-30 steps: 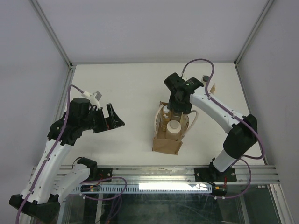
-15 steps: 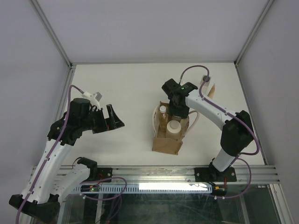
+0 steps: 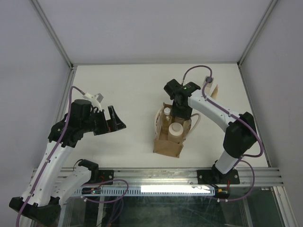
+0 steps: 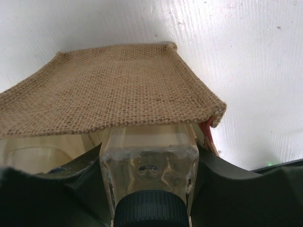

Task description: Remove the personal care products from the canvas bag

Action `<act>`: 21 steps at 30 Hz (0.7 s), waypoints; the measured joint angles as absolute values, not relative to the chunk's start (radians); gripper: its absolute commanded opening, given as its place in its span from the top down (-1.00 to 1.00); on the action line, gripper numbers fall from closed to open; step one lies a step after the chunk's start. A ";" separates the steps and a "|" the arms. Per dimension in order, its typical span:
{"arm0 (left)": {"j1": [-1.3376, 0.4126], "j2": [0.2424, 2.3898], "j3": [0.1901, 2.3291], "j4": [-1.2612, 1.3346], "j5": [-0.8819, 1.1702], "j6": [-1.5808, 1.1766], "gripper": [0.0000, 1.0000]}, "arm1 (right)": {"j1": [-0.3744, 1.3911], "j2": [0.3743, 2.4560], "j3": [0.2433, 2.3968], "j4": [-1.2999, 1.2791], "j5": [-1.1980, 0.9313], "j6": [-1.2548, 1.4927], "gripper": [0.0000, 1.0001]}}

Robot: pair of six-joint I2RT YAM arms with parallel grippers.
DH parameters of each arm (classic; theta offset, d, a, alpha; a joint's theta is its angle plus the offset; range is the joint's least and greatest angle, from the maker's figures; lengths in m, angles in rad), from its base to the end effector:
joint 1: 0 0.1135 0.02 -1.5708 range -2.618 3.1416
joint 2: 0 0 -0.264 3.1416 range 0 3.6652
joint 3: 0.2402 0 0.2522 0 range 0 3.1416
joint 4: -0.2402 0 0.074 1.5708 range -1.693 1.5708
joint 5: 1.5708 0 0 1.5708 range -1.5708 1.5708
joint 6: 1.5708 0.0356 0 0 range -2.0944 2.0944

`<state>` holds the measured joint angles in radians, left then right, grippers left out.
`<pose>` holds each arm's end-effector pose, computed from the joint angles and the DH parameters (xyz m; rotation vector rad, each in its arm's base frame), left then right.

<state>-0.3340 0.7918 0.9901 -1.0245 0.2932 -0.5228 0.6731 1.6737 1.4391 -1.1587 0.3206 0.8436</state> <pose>0.1252 -0.0543 0.3290 -0.0915 2.4848 -0.7361 0.2559 0.1897 0.2714 0.2775 2.7759 -0.1567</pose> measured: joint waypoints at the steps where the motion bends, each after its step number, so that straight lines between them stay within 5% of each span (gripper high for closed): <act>1: -0.334 0.792 0.990 -1.024 0.293 -0.523 -0.98 | 0.673 1.673 1.448 -1.169 0.320 0.841 0.88; 21: -0.334 0.817 0.990 -1.023 0.293 -0.523 -0.98 | 0.672 1.475 1.617 -1.288 0.233 0.726 1.00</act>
<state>-0.3340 0.8169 0.9901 -1.0233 0.2932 -0.5232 0.6720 1.4746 1.6173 -1.2881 0.2333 0.7261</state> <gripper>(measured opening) 0.991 0.509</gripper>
